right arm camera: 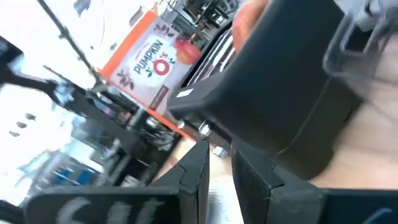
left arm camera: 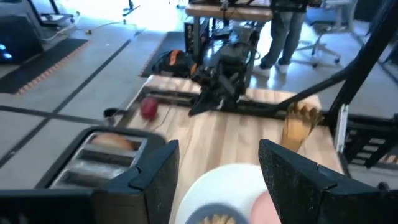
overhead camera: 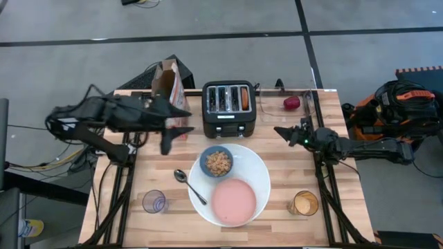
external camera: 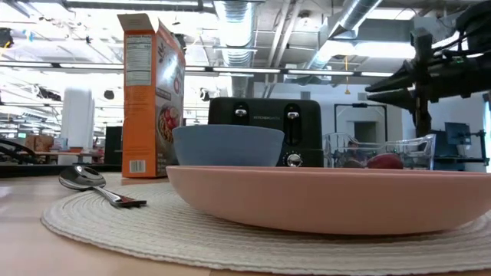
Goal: Arrange a breakfast setting
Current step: Put the toasted bread on the plate
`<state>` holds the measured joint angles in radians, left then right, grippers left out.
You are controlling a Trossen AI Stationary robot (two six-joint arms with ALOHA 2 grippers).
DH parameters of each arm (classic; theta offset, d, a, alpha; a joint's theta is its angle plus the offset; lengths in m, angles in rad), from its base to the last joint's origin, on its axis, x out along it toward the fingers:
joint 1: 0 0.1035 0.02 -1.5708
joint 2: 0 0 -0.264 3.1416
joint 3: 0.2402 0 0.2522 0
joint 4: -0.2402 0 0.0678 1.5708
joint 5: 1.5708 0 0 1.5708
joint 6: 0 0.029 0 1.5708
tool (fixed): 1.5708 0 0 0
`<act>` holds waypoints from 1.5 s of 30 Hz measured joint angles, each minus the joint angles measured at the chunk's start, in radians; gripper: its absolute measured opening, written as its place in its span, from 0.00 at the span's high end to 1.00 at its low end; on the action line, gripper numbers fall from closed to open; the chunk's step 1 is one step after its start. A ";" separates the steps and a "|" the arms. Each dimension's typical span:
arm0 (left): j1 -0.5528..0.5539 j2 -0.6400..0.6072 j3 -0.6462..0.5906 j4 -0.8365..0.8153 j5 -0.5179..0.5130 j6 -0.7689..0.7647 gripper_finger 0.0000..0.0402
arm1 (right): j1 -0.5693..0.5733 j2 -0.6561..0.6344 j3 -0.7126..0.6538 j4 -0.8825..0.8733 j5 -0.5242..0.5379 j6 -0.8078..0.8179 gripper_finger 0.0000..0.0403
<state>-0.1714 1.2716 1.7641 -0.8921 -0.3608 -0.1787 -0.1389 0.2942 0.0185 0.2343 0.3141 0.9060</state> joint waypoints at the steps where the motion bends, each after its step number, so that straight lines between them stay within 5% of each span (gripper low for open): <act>1: -0.011 -0.014 0.000 -0.031 -0.017 -0.006 0.48 | 0.000 0.000 0.000 0.002 0.000 0.031 0.77; 9: -0.099 -0.068 -0.001 -0.271 -0.184 -0.144 0.48 | 0.000 0.000 0.001 0.006 -0.003 0.099 0.77; 13: -0.125 -0.070 -0.007 -0.307 -0.187 -0.144 0.48 | 0.000 0.000 0.001 0.007 -0.013 0.116 0.77; 18: -0.140 -0.099 -0.135 -0.234 -0.161 -0.171 0.48 | -0.041 0.000 0.001 0.078 0.000 0.123 0.77; 26: -0.139 -0.245 -0.476 0.095 -0.112 -0.222 0.48 | -0.162 0.000 0.015 0.398 -0.155 0.030 0.77; 35: -0.139 -0.389 -0.731 0.321 -0.113 -0.307 0.48 | -0.211 0.071 0.274 0.077 -0.185 -0.296 0.75; 45: -0.139 -0.420 -0.752 0.384 -0.116 -0.319 0.48 | -0.219 0.285 0.534 -0.108 -0.237 -0.550 0.52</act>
<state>-0.3107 0.8521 1.0125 -0.5085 -0.4767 -0.4977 -0.3575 0.5791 0.5524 0.1267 0.0772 0.3555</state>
